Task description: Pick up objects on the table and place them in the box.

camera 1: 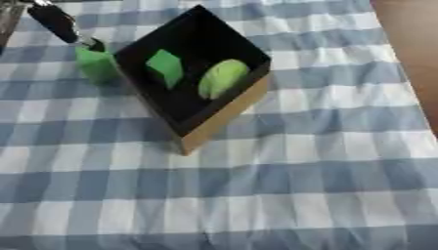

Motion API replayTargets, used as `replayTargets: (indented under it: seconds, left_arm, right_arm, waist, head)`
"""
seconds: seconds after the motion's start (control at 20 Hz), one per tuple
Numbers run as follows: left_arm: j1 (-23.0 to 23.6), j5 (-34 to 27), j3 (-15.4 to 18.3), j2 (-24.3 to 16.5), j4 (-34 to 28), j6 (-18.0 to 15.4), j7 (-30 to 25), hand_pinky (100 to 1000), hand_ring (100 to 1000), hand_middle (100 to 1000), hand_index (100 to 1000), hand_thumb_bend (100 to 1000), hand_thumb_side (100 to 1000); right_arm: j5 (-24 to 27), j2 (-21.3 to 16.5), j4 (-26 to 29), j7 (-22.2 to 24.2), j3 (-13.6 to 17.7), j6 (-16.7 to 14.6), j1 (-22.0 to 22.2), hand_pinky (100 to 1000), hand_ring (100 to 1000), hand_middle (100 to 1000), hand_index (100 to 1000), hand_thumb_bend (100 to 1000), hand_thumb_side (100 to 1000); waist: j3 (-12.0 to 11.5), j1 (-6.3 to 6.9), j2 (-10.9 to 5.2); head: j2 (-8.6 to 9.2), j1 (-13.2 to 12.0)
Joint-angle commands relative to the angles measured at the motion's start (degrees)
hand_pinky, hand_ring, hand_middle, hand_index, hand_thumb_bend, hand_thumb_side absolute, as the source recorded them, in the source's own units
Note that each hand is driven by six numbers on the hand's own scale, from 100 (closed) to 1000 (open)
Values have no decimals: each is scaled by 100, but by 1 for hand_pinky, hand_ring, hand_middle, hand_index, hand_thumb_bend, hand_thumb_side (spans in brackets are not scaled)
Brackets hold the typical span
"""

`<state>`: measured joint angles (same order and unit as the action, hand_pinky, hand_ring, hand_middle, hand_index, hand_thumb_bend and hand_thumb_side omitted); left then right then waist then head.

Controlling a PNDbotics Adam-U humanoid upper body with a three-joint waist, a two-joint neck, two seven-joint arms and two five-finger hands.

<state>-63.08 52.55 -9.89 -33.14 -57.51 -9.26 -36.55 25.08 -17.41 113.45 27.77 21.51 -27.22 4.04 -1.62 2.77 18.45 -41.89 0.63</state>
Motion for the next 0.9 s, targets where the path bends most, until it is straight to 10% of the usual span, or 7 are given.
replayTargets:
  seconds: [0.05,0.9]
  left_arm:
    - [-150,26,144,-75,187,47,-28,911,919,862,897,684,395]
    - [-126,522,341,-4,879,221,102,922,935,879,904,707,381]
  right_arm:
    - [-57,-70,114,19,30,38,-27,911,1000,382,899,100,564]
    - [-185,23,114,125,-12,153,-73,916,1000,373,903,100,566]
  waist:
    - [14,72,-3]
    - [88,88,122]
  head:
    - [106,-27]
    - [173,-71]
